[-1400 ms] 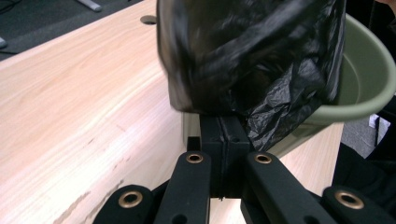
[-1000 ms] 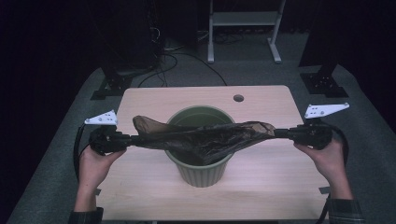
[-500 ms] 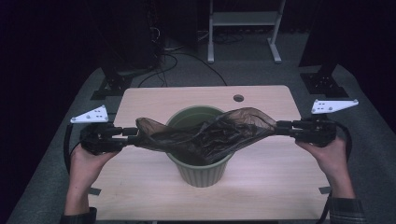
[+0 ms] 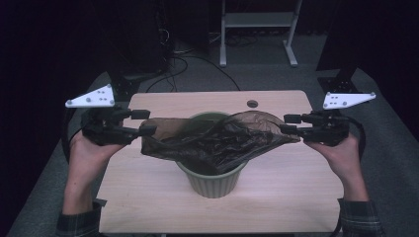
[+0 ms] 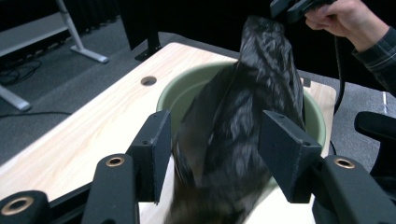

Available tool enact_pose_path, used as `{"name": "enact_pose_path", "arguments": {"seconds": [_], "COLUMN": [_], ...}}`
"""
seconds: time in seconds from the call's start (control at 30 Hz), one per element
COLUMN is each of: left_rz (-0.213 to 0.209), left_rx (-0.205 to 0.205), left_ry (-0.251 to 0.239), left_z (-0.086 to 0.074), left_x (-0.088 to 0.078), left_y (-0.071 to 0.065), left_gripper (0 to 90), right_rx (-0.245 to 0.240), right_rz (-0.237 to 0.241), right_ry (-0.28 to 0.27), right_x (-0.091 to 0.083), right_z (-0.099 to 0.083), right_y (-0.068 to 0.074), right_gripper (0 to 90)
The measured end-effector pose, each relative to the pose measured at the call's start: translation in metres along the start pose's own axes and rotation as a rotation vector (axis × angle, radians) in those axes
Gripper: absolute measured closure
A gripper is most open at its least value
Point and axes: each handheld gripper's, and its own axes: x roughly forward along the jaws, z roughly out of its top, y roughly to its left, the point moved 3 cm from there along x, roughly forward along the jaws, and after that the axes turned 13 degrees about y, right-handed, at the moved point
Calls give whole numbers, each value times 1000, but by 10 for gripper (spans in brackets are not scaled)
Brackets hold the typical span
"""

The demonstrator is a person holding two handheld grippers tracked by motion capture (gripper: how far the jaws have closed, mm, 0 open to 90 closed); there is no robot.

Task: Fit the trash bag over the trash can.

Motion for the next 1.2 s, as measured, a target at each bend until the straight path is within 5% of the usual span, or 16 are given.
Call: {"name": "enact_pose_path", "arguments": {"seconds": [0.3, 0.53, 0.8, 1.03, 1.2], "left_rz": [-52, -92, -127, -136, -109], "left_rx": [32, 17, 14, 16, 8], "left_ry": [54, 112, 196, 218, 207], "left_z": [26, 28, 19, 11, 11], "left_x": [46, 77, 95, 99, 97], "left_y": [14, 21, 22, 21, 24], "left_gripper": [400, 398, 613, 758, 585], "right_rx": [-20, -33, -66, -98, -114], "right_rz": [25, 38, 52, 57, 69], "right_ry": [5, 3, -1, -5, 10], "right_x": [15, 21, 32, 44, 52], "right_z": [12, 17, 33, 50, 56], "right_y": [3, 6, 12, 17, 21], "right_gripper": [542, 541, 520, 468, 469]}}
